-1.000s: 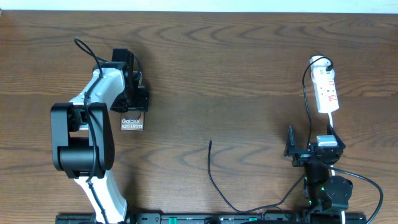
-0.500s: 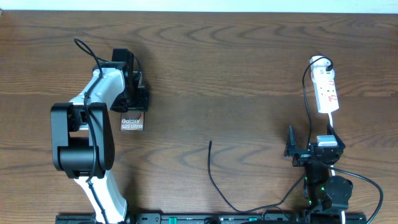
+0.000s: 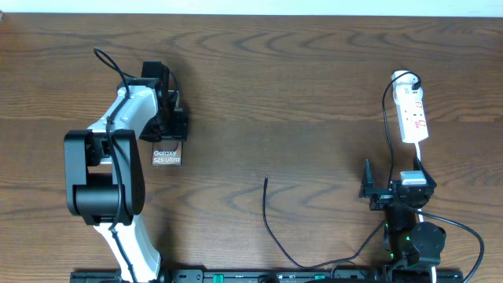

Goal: Plug charger to phone and switch on socket
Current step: 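Lower the left gripper and close it on the phone's sides, then lift the phone with the left gripper and raise it up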

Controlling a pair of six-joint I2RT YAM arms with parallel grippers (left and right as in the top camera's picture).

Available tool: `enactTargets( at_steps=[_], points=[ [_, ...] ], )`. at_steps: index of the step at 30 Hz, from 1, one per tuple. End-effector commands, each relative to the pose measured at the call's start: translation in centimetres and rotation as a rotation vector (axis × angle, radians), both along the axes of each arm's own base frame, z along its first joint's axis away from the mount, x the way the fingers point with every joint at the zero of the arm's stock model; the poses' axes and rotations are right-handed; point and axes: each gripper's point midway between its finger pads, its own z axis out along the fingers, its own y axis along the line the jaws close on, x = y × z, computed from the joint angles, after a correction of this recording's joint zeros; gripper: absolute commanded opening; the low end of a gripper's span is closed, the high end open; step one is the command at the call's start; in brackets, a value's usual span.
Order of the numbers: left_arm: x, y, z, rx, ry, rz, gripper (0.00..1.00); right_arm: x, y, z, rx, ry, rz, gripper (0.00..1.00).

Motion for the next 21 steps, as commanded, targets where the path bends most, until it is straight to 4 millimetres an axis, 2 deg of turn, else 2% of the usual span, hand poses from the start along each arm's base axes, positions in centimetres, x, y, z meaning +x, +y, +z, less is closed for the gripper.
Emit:
enactTargets(
  at_steps=[1, 5, 10, 11, 16, 21],
  points=[
    [-0.6, 0.6, -0.2, 0.028, 0.049, -0.004, 0.07, 0.0, 0.1, 0.0, 0.010, 0.000, -0.001, 0.99],
    [0.8, 0.6, 2.1, 0.027, 0.001, -0.002, 0.08, 0.0, 0.0, 0.0, 0.010, 0.000, -0.002, 0.99],
    [2.7, 0.5, 6.2, 0.022, -0.116, -0.001, 0.08, 0.0, 0.1, 0.0, 0.010, 0.000, -0.001, 0.99],
    [3.1, 0.0, 7.8, -0.004, -0.162, -0.003, 0.07, 0.0, 0.1, 0.0, 0.010, 0.000, -0.001, 0.99],
    [3.4, -2.9, 12.9, -0.175, -0.298, -0.027, 0.07, 0.0, 0.1, 0.0, 0.010, 0.000, -0.001, 0.99],
    [3.3, -5.9, 17.7, -0.386, -0.395, 0.056, 0.07, 0.0, 0.1, 0.0, 0.010, 0.000, -0.001, 0.99]
  ],
)
